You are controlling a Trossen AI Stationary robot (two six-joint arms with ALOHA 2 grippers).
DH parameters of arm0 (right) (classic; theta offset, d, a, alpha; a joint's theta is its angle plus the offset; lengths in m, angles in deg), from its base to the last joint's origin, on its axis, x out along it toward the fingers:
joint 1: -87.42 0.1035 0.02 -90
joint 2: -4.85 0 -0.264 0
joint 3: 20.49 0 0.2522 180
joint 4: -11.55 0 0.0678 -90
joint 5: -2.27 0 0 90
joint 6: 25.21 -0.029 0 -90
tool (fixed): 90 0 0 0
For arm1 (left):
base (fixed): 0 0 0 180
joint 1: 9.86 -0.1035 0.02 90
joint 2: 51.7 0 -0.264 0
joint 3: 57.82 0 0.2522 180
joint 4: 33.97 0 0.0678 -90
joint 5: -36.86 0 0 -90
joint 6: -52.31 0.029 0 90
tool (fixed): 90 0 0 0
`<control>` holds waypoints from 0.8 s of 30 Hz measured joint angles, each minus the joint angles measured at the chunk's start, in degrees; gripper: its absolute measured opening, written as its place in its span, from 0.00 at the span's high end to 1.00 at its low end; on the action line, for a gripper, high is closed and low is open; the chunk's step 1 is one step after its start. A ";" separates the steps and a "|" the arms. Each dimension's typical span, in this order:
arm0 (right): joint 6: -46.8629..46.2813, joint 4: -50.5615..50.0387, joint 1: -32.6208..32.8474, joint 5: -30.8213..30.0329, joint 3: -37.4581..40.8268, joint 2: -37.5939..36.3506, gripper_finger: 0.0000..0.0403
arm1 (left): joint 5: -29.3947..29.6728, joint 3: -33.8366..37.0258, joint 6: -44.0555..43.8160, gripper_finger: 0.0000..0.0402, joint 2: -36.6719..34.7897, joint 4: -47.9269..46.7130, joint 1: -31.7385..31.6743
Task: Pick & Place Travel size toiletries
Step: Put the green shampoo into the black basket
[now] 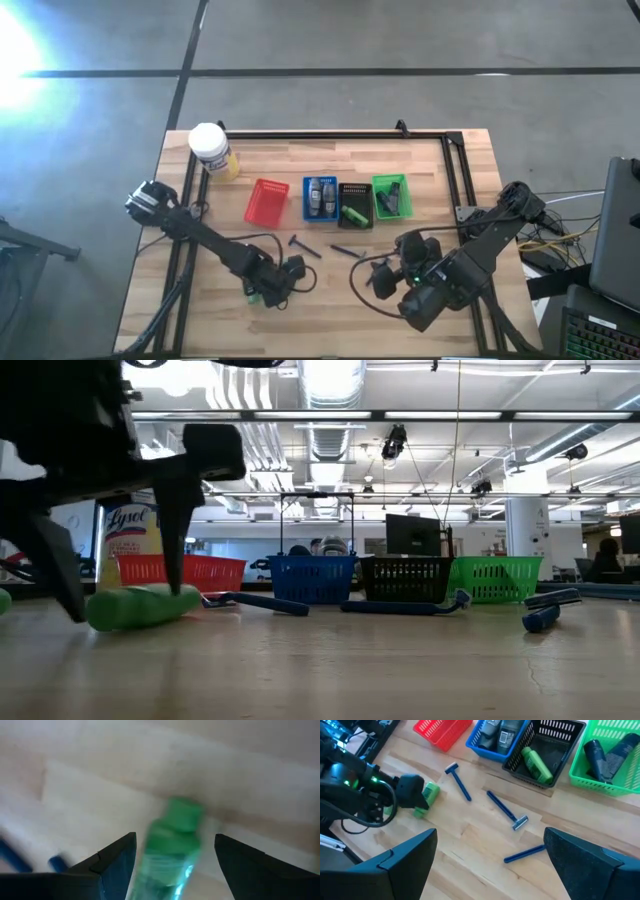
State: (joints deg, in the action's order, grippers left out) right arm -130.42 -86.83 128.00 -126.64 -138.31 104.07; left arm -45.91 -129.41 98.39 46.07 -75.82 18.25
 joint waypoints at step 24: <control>-0.73 1.64 -0.02 0.37 3.27 0.00 0.10 | -11.29 0.00 4.97 0.32 -1.29 -3.57 -14.41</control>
State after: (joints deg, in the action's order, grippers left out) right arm -131.14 -85.19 127.98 -126.27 -135.04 104.07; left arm -57.19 -129.41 103.36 44.78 -79.39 3.84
